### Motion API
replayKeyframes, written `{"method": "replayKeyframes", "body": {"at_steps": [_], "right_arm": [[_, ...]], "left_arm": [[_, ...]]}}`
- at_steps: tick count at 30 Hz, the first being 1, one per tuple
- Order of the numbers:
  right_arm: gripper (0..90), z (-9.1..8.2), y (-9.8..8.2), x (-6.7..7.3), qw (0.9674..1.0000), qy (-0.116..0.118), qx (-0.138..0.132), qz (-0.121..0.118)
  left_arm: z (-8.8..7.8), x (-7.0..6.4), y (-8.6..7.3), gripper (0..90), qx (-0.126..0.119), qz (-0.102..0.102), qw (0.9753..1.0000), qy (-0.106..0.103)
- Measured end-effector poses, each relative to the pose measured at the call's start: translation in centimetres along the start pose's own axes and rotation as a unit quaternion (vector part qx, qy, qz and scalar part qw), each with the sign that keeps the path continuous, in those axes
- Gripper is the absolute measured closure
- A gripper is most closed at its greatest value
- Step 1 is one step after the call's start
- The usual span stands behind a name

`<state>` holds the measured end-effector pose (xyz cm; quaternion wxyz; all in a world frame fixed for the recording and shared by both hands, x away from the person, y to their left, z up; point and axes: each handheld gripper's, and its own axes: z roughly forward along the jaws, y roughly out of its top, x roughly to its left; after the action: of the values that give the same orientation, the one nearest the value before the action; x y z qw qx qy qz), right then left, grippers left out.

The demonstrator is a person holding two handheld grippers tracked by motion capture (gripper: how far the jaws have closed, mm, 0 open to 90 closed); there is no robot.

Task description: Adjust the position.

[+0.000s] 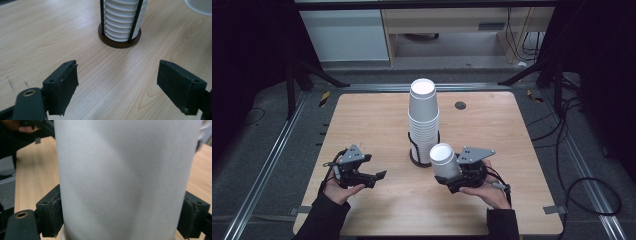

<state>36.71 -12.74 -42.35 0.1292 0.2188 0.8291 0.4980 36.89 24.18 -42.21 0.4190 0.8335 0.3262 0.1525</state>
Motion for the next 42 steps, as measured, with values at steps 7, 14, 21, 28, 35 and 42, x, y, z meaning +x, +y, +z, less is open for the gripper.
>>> {"method": "replayKeyframes", "body": {"at_steps": [7, 14, 21, 28, 35, 42], "right_arm": [[13.9, 1.7, 0.0, 0.6, 0.9993, 0.031, 0.020, -0.012], [13.9, 3.2, 0.1, 1.1, 0.9974, 0.060, 0.033, -0.021], [13.9, 4.4, 0.4, 1.5, 0.9957, 0.077, 0.042, -0.029], [14.0, 5.3, 0.9, 1.7, 0.9940, 0.087, 0.050, -0.043], [14.0, 6.1, 1.3, 1.9, 0.9919, 0.101, 0.056, -0.053], [14.0, 6.9, 1.5, 2.1, 0.9902, 0.108, 0.065, -0.061]], "left_arm": [[-0.2, -0.6, 0.3, 16.2, -0.003, 0.009, 0.9998, -0.015], [-0.3, -1.2, 0.7, 16.0, -0.003, 0.019, 0.9993, -0.032], [-0.4, -1.6, 1.0, 15.7, -0.002, 0.025, 0.9987, -0.045], [-0.4, -1.9, 1.1, 15.2, -0.003, 0.027, 0.9981, -0.055], [-0.5, -2.2, 1.3, 14.5, -0.004, 0.031, 0.9973, -0.066], [-0.7, -2.5, 1.5, 14.1, -0.009, 0.035, 0.9964, -0.077]]}}
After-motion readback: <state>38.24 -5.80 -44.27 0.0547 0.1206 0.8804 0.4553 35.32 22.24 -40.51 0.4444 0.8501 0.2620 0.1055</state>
